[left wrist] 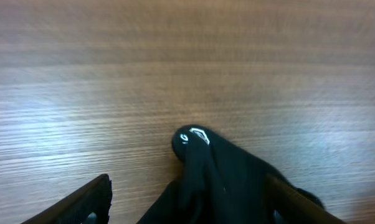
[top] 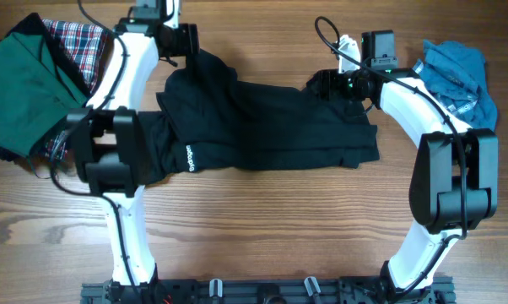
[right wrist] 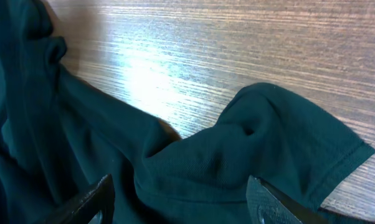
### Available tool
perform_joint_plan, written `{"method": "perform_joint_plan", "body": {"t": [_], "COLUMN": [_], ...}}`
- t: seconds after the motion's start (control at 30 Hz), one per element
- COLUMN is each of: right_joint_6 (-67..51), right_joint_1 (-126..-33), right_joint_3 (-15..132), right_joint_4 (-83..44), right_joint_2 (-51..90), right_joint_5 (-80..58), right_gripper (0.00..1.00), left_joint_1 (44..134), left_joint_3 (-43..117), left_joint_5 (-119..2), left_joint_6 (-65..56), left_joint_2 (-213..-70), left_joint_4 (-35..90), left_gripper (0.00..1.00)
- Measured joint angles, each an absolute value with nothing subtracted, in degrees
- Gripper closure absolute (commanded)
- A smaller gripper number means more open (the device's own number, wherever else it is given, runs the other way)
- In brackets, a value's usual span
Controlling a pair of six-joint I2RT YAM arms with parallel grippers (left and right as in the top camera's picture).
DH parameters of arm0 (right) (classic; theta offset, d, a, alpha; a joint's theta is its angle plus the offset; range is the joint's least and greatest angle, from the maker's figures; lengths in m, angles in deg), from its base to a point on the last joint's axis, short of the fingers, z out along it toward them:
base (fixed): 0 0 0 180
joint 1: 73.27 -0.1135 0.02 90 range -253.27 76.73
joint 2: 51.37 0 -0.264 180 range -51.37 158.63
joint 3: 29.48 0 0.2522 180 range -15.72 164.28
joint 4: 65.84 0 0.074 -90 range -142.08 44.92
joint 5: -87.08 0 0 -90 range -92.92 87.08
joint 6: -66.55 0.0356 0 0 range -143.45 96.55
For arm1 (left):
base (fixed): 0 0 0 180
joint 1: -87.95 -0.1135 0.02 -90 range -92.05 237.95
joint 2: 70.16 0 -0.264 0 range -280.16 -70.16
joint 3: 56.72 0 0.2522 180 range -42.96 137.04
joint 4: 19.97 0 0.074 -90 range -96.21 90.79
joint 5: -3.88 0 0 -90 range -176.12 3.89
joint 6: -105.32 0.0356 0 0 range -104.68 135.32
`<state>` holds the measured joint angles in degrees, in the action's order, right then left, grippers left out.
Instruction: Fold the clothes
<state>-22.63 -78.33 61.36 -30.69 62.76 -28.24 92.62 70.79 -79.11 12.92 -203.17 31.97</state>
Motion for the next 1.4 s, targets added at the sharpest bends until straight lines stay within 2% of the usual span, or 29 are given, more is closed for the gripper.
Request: {"method": "perform_joint_plan", "body": {"t": [0.37,0.43,0.53,0.7,0.87,1.13,1.4], "right_joint_6": [-22.5,-22.4,-22.4,-22.4,-22.4,-22.4,-22.2], "right_joint_1": [-78.3,-78.3,-78.3,-78.3,-78.3,-78.3,-78.3], "right_joint_3": [61.4,61.4,61.4,61.4,61.4,61.4,61.4], "right_joint_4": [-30.2,-30.2,-30.2,-30.2,-30.2,-30.2,-30.2], "right_joint_2": [62.8,62.8,62.8,62.8,62.8,62.8,62.8], "right_joint_5": [-28.3,-28.3,-28.3,-28.3,-28.2,-28.2,-28.2], "right_gripper": [0.32,0.32,0.32,0.32,0.32,0.31,0.31], "left_joint_1": [94.4,94.4,94.4,94.4,94.4,94.4,94.7], "left_joint_3": [70.8,70.8,70.8,70.8,70.8,70.8,70.9], "left_joint_5": [-77.2,-77.2,-77.2,-77.2,-77.3,-78.1,-78.8], "left_joint_6": [14.3,14.7,15.3,16.1,16.2,16.1,16.1], "left_joint_2": [-205.6,-206.5,-209.4,-210.2,-210.2,-208.2,-194.5], "left_joint_4": [27.9,27.8,27.7,27.1,26.8,27.4,36.8], "left_gripper": [0.28,0.32,0.44,0.80,0.94,0.96,0.96]}}
